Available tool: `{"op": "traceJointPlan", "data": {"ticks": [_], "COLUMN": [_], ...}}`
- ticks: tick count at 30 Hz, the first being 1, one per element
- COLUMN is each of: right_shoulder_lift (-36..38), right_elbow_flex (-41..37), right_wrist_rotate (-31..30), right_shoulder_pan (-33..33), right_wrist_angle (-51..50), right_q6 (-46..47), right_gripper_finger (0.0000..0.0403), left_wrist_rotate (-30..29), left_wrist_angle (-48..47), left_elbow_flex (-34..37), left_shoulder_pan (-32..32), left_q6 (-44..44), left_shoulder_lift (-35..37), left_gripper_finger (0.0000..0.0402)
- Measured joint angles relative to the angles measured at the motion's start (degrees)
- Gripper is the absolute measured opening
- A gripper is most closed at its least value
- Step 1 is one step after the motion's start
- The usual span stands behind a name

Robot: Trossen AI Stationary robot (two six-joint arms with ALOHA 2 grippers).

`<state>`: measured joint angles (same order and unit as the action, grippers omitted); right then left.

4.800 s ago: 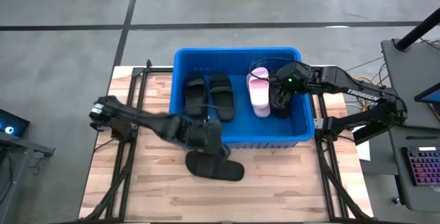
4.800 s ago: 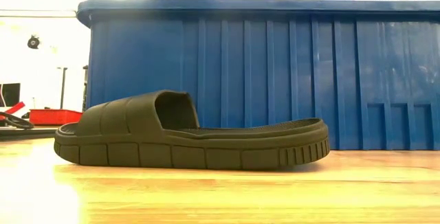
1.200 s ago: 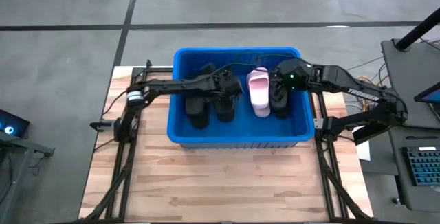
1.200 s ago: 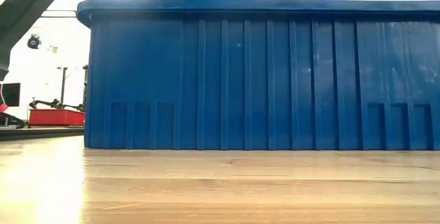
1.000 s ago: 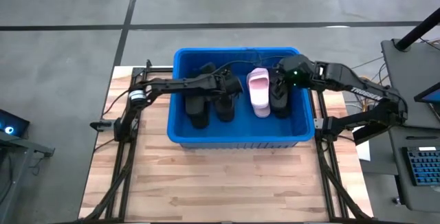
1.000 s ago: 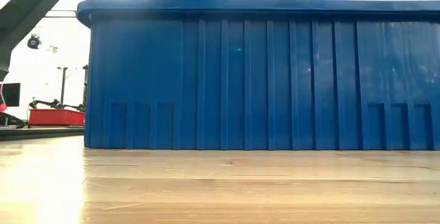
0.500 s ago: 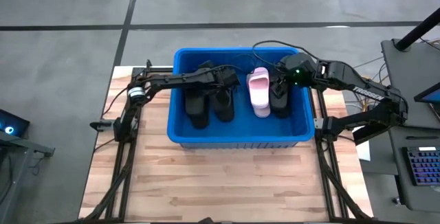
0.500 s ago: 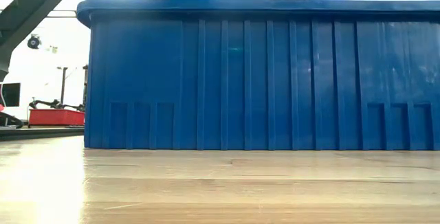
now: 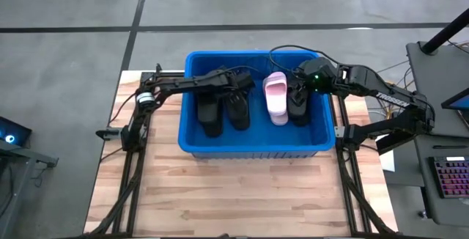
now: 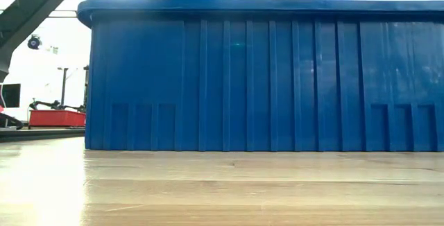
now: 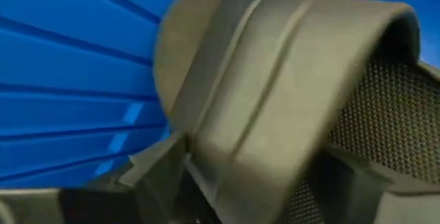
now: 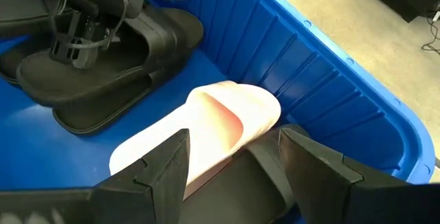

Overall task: Pick and place slides into bin
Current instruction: Put the black slide into the blue container, then return to Home Position

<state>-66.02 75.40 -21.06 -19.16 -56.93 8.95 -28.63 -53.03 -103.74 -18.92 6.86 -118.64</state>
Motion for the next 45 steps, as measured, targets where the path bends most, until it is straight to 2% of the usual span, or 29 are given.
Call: {"op": "traceJointPlan", "data": {"ticks": [4, 9, 14, 17, 21, 24, 27, 29, 31, 35, 37, 41, 45], "right_shoulder_lift": [0.0, 0.0, 0.0, 0.0, 0.0, 0.0, 0.0, 0.0, 0.0, 0.0, 0.0, 0.0, 0.0], "right_elbow_flex": [0.0, 0.0, 0.0, 0.0, -0.1, -0.1, -0.1, -0.1, -0.1, -0.1, -0.1, -0.2, -0.3], "right_wrist_rotate": [0.0, 0.0, 0.0, 0.0, 0.0, 0.0, 0.0, 0.0, 0.0, 0.0, 0.0, 0.1, 0.3], "right_shoulder_pan": [0.0, 0.0, 0.0, 0.0, 0.0, 0.0, 0.0, 0.0, 0.0, 0.0, 0.0, 0.3, 2.2], "right_wrist_angle": [0.0, -0.1, -0.1, -0.1, -0.1, -0.1, 0.0, 0.0, 0.1, 0.6, 0.6, 0.8, 3.4], "right_q6": [-0.7, -2.0, -2.7, -3.1, -3.2, -3.2, -3.2, -3.0, -3.2, -2.3, -1.6, -1.5, -1.3], "right_gripper_finger": [0.0215, 0.0215, 0.0215, 0.0215, 0.0215, 0.0215, 0.0215, 0.0215, 0.0215, 0.0215, 0.0215, 0.0215, 0.0215], "left_wrist_rotate": [6.3, 8.8, 9.8, 10.8, 17.5, 23.0, 23.4, 23.2, 23.1, 22.2, 22.2, 23.0, 22.1], "left_wrist_angle": [-1.2, -3.9, -3.9, -3.1, 5.5, 17.9, 33.4, 40.0, 40.6, 32.9, 32.0, 37.9, 44.3], "left_elbow_flex": [-0.6, -3.1, -4.5, -4.9, -4.5, -3.6, -1.8, -1.2, -1.2, 0.1, 2.7, 13.0, 27.4], "left_shoulder_pan": [-0.1, 0.6, 1.0, 1.4, 2.9, 4.7, 7.5, 9.3, 10.9, 13.7, 15.3, 19.3, 21.7], "left_q6": [-1.4, -1.5, -1.5, -1.5, -1.7, -3.7, -4.3, -6.4, -9.1, -10.6, -10.9, -10.5, -10.1], "left_shoulder_lift": [1.3, 3.4, 7.5, 10.6, 16.7, 21.7, 26.3, 29.4, 32.3, 37.5, 39.9, 47.0, 56.7], "left_gripper_finger": [0.0307, 0.0337, 0.0342, 0.0332, 0.0288, 0.0230, 0.0163, 0.0124, 0.0089, 0.0031, 0.0009, 0.0005, 0.0004]}}
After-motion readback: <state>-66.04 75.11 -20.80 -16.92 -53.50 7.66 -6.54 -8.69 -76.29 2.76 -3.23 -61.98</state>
